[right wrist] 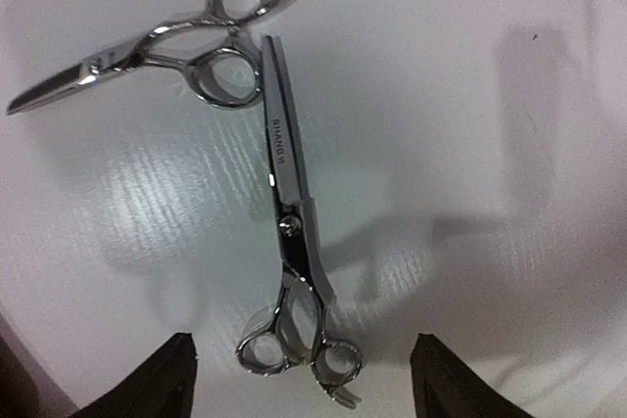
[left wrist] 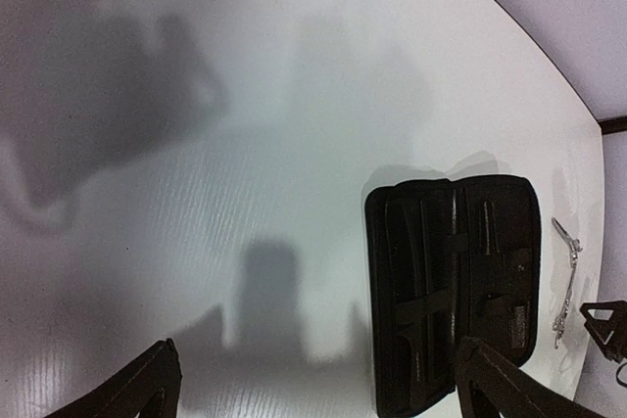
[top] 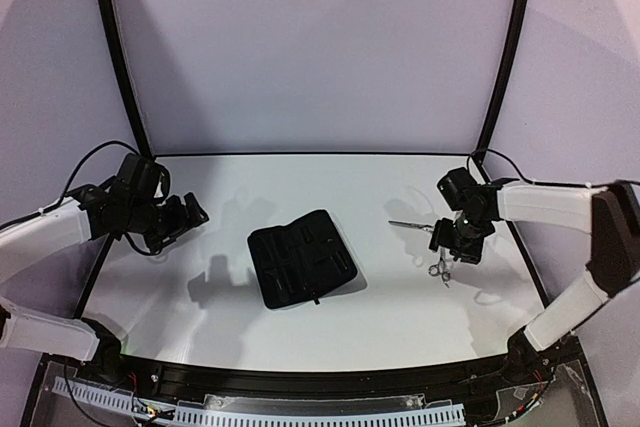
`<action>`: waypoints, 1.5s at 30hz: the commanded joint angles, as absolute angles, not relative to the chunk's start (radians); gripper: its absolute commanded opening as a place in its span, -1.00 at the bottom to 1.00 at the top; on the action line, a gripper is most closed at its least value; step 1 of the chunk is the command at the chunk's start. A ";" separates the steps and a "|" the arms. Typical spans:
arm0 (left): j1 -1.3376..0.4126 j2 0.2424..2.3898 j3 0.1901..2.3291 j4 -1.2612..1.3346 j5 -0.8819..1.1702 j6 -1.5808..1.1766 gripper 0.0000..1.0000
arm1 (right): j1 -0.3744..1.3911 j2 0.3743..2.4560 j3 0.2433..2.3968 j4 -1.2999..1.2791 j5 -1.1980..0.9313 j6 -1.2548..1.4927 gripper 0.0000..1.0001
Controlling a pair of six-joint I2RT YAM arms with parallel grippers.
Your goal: Sort the hair-cutting tools
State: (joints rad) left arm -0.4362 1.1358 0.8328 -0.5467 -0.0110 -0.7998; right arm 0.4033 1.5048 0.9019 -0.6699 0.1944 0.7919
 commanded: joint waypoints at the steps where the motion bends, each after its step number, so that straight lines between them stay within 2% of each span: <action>1: -0.440 1.125 0.803 -0.543 -0.002 -0.789 0.97 | 0.367 1.594 0.949 -0.620 0.135 0.708 0.29; 5: -0.440 1.122 0.792 -0.537 0.026 -0.796 0.97 | 0.336 1.656 0.965 -0.577 0.113 0.696 0.12; 13: -0.440 1.124 0.779 -0.526 0.035 -0.807 0.97 | 0.335 1.740 1.017 -0.600 0.157 0.668 -0.07; 18: -0.440 1.130 0.779 -0.526 0.035 -0.809 0.97 | 0.335 1.765 1.014 -0.598 0.166 0.674 -0.27; 24: -0.440 1.129 0.779 -0.531 0.032 -0.810 0.98 | 0.345 1.767 0.994 -0.623 0.172 0.677 -0.44; 32: -0.440 1.130 0.769 -0.527 0.029 -0.817 0.98 | 0.383 1.777 1.005 -0.684 0.191 0.681 -0.55; 40: -0.440 1.107 0.740 -0.520 0.032 -0.837 0.97 | 0.391 1.765 0.990 -0.689 0.187 0.677 -0.88; 45: -0.440 1.067 0.715 -0.512 0.031 -0.852 0.98 | 0.394 1.710 0.932 -0.676 0.161 0.700 -1.00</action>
State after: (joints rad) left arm -0.4362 1.1174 0.7413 -0.5228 0.0265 -0.8341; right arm 0.3847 1.7334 1.0036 -0.6193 0.1993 0.6820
